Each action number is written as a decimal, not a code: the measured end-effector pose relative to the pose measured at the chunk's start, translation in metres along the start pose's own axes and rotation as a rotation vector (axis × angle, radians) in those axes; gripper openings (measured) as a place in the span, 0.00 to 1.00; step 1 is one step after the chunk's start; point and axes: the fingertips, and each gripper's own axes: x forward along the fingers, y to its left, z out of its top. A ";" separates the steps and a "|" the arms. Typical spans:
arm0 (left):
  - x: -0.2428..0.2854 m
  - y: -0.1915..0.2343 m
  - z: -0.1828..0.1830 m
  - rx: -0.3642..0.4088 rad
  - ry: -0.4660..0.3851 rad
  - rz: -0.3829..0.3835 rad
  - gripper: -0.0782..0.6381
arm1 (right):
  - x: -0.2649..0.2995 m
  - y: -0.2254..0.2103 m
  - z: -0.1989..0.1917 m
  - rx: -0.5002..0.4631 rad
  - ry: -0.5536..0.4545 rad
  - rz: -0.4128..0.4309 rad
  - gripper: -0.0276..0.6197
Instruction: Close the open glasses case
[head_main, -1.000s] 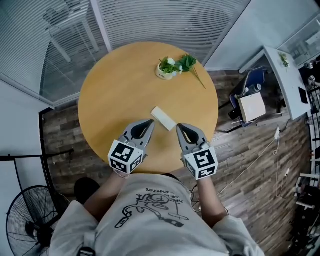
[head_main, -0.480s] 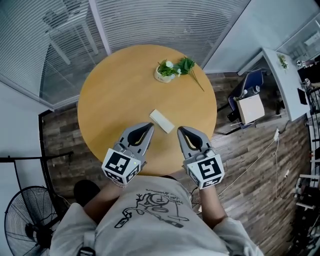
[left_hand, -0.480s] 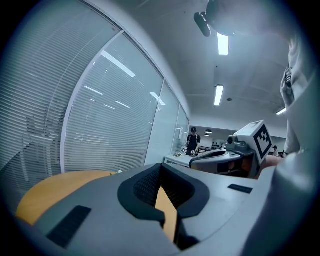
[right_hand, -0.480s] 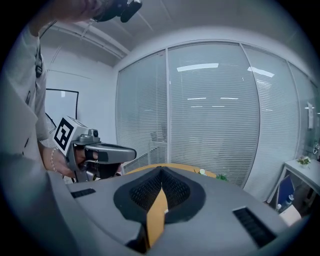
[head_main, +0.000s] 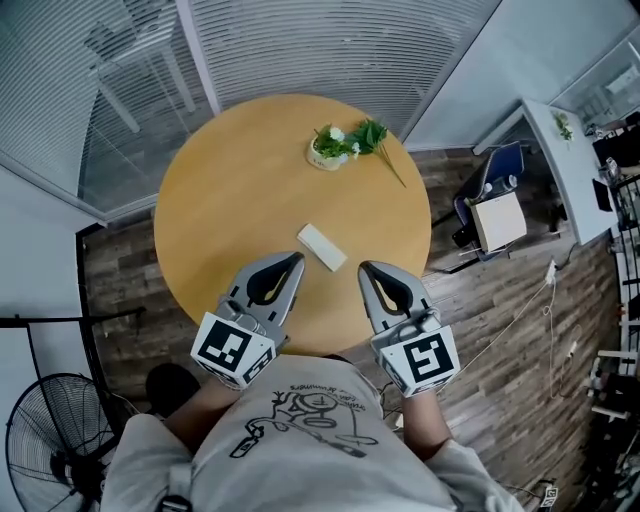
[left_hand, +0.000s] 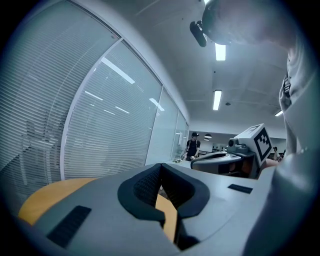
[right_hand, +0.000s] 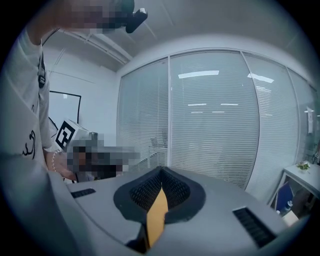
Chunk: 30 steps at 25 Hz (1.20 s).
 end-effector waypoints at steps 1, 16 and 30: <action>-0.002 -0.001 0.003 0.001 -0.005 0.001 0.13 | -0.002 0.001 0.002 -0.001 -0.002 -0.002 0.06; -0.021 -0.010 0.036 0.036 -0.053 0.007 0.13 | -0.020 0.010 0.043 -0.018 -0.098 -0.018 0.06; -0.025 -0.009 0.037 0.033 -0.053 0.012 0.13 | -0.022 0.012 0.049 -0.016 -0.126 -0.029 0.06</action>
